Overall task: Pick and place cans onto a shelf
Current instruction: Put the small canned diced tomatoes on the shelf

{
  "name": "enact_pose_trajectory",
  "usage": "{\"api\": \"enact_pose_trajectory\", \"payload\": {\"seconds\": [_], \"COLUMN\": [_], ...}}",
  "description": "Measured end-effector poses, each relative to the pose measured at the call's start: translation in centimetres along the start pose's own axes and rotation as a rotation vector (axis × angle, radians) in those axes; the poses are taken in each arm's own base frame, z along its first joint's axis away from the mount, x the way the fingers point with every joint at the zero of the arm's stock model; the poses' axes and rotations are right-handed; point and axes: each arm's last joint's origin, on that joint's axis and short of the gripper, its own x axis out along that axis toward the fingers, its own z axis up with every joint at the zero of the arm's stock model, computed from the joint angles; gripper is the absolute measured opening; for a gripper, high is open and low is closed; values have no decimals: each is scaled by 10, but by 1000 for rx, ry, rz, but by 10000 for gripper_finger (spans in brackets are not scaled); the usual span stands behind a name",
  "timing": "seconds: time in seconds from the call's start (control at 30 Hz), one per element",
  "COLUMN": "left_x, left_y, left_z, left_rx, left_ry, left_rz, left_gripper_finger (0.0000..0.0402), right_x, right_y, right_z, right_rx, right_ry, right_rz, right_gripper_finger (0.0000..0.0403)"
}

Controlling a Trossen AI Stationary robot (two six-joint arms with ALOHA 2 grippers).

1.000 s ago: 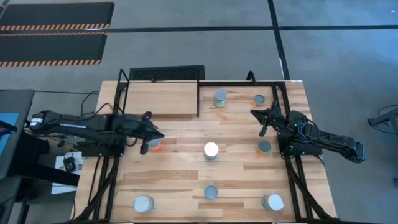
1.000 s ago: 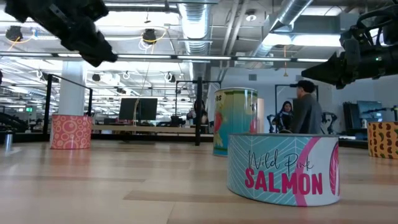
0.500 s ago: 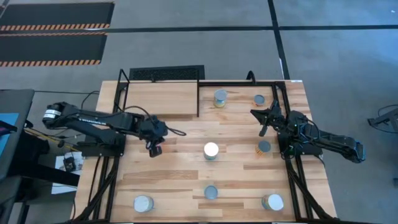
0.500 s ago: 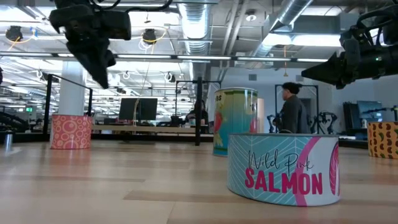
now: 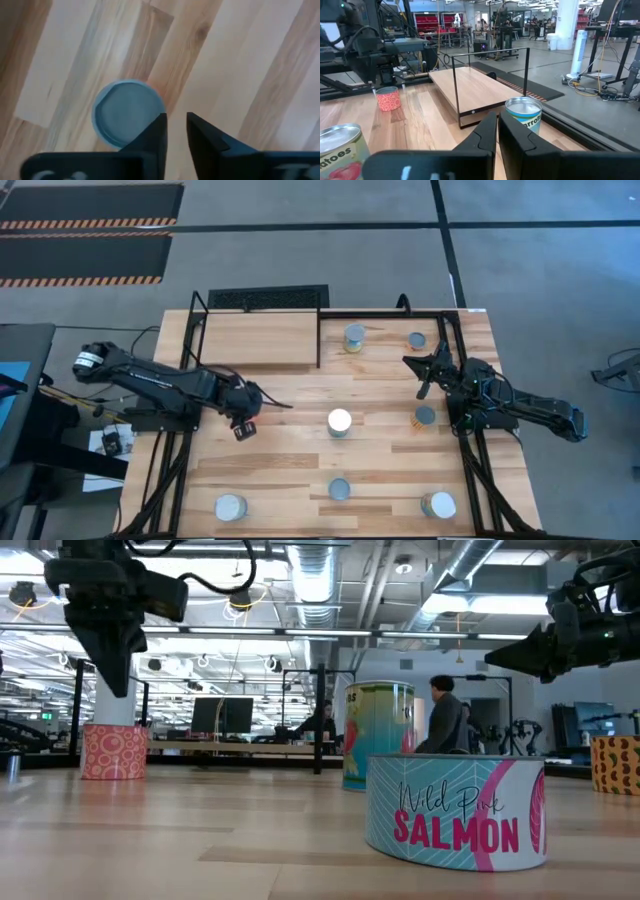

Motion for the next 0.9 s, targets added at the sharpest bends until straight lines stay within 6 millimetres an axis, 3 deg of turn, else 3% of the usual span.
{"api": "enact_pose_trajectory", "payload": {"seconds": [0.27,0.5,0.7,0.9], "left_x": [34,52,37,4], "left_y": [-10,-13,-16,11], "left_z": [5,7,19,59], "left_rx": [97,115,181,84], "left_ry": [83,136,136,15], "left_rz": [157,227,211,96], "left_gripper_finger": [129,121,16,2], "right_x": [0,0,0,0], "right_y": [0,0,0,0], "right_z": [0,0,0,0], "right_rx": [0,0,0,0], "right_ry": [-2,-1,-1,-1], "right_rz": [0,0,0,0], "right_gripper_finger": [44,44,44,44]}}
